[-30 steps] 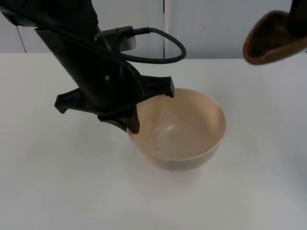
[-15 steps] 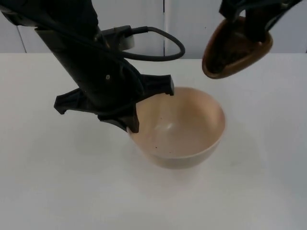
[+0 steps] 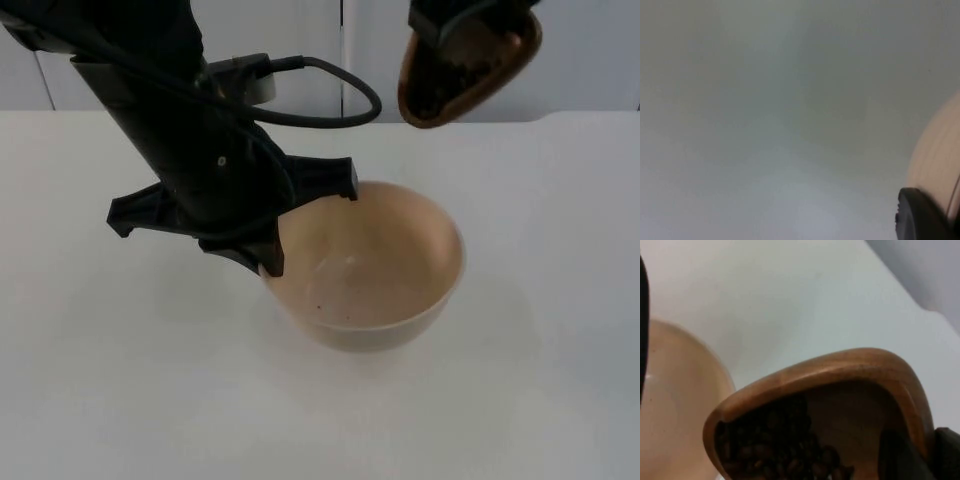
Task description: Pick up the bowl with the left hand and pour the coffee beans from the cup into the bowl with the right hand.
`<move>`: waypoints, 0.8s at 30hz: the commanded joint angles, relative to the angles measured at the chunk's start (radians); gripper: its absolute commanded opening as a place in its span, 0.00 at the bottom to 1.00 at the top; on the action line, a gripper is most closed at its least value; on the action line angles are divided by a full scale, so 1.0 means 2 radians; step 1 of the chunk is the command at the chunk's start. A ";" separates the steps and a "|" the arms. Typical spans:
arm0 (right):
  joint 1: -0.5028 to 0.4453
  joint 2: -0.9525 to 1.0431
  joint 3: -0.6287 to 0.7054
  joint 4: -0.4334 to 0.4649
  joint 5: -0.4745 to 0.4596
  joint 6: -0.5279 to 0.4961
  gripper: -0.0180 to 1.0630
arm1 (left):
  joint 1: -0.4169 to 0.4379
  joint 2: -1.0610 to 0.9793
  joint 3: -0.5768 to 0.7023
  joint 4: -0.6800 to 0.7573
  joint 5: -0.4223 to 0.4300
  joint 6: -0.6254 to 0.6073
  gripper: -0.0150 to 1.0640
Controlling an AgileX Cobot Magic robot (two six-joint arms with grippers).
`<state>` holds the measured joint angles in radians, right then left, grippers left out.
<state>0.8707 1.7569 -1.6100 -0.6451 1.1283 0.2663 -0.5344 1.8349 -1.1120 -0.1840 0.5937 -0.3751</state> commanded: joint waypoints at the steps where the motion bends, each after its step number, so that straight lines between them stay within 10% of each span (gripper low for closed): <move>1: 0.014 -0.007 0.001 -0.037 -0.004 0.013 0.02 | -0.002 -0.005 0.001 0.000 0.000 -0.004 0.01; 24: 0.030 0.001 0.008 -0.090 0.013 0.006 0.02 | -0.002 -0.005 0.001 -0.001 -0.001 -0.004 0.01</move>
<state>0.9240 1.7607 -1.5953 -0.8133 1.1626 0.2704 -0.5344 1.8349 -1.1120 -0.1840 0.5937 -0.3771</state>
